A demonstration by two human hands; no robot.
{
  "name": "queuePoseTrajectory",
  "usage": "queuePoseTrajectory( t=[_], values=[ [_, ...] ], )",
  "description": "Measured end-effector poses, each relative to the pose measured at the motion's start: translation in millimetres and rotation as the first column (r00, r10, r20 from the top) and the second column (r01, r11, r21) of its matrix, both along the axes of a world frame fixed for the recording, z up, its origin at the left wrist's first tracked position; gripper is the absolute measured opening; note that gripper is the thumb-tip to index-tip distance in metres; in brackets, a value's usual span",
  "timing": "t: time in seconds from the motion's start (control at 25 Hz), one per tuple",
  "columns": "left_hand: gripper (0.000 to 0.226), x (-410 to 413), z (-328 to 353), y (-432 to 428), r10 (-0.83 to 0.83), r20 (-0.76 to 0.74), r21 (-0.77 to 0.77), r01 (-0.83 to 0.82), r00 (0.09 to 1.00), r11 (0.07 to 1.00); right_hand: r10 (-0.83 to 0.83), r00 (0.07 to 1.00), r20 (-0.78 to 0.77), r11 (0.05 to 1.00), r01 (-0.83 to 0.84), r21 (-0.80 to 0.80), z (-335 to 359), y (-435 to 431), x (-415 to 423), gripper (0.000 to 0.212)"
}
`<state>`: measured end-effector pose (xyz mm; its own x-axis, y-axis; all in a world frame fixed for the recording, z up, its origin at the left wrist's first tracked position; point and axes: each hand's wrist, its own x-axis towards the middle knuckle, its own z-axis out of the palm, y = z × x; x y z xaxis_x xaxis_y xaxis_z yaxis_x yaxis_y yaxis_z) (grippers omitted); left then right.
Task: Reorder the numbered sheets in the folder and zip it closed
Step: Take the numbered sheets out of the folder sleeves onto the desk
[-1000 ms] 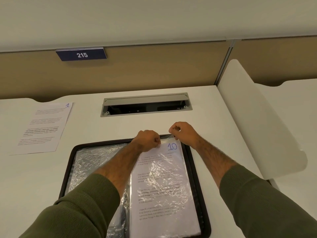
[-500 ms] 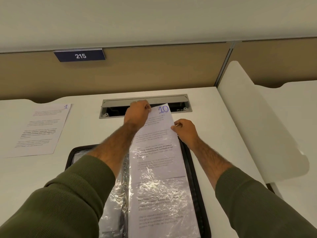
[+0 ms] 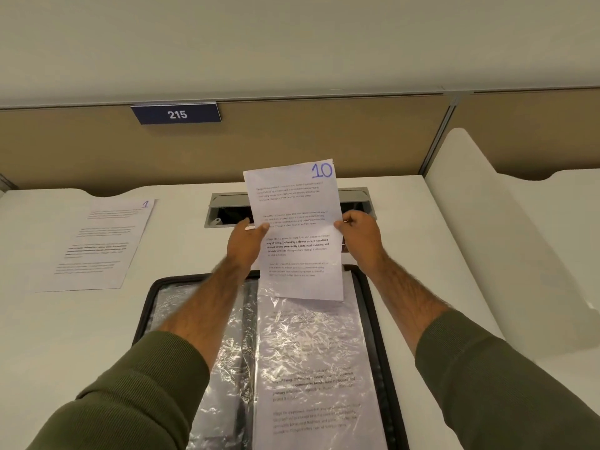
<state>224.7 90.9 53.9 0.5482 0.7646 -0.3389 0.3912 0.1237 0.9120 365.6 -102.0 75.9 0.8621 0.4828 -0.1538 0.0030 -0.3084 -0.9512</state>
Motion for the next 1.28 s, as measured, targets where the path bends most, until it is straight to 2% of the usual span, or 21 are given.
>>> queuePoseTrajectory(
  t=[0.12, 0.24, 0.36, 0.56, 0.68, 0.8, 0.92, 1.12, 1.28],
  values=[
    [0.028, -18.8, -1.7, 8.5, -0.033, 0.04, -0.024, 0.034, 0.999, 0.999, 0.003, 1.0, -0.024, 0.999, -0.002, 0.033, 15.6, 7.2, -5.6, 0.007],
    [0.009, -34.5, 8.1, 22.9, 0.025, 0.058, 0.01, -0.025, 0.998, 1.0, 0.012, 0.999, -0.034, 0.998, -0.01, 0.054, 28.8, 16.3, -15.4, 0.01],
    [0.01, -53.4, 24.3, 33.5, 0.065, 0.092, 0.069, -0.072, 0.994, 0.995, 0.043, 0.997, 0.057, 0.999, -0.045, 0.031, 43.3, 32.8, -30.5, 0.011],
    [0.01, -81.2, 44.3, 66.3, 0.117, 0.17, 0.12, -0.139, 0.979, 0.983, 0.09, 0.917, 0.388, 0.994, -0.061, -0.087, 80.0, 75.9, -62.6, 0.015],
    [0.01, -94.0, 59.2, 94.0, 0.129, 0.237, 0.129, -0.163, 0.963, 0.978, 0.117, 0.882, 0.456, 0.989, -0.063, -0.13, 100.0, 109.1, -84.9, 0.019],
    [0.011, -118.4, 66.9, 127.1, 0.127, 0.273, 0.137, -0.169, 0.953, 0.976, 0.082, 0.9, 0.428, 0.993, -0.038, -0.109, 108.0, 149.5, -111.1, 0.02],
    [0.013, -162.1, 61.7, 179.3, 0.121, 0.26, 0.121, -0.157, 0.958, 0.98, 0.035, 0.945, 0.324, 0.997, -0.01, -0.08, 98.2, 201.0, -147.6, 0.013],
    [0.012, -243.9, 47.6, 272.1, 0.155, 0.141, 0.165, -0.177, 0.978, 0.97, -0.037, 0.988, 0.147, 0.998, 0.043, -0.041, 57.1, 288.3, -213.2, 0.01],
    [0.01, -298.0, 29.0, 331.5, 0.175, 0.039, 0.202, -0.179, 0.984, 0.963, -0.096, 0.994, 0.045, 0.988, 0.101, -0.121, 16.3, 344.6, -262.0, 0.013]
  ],
)
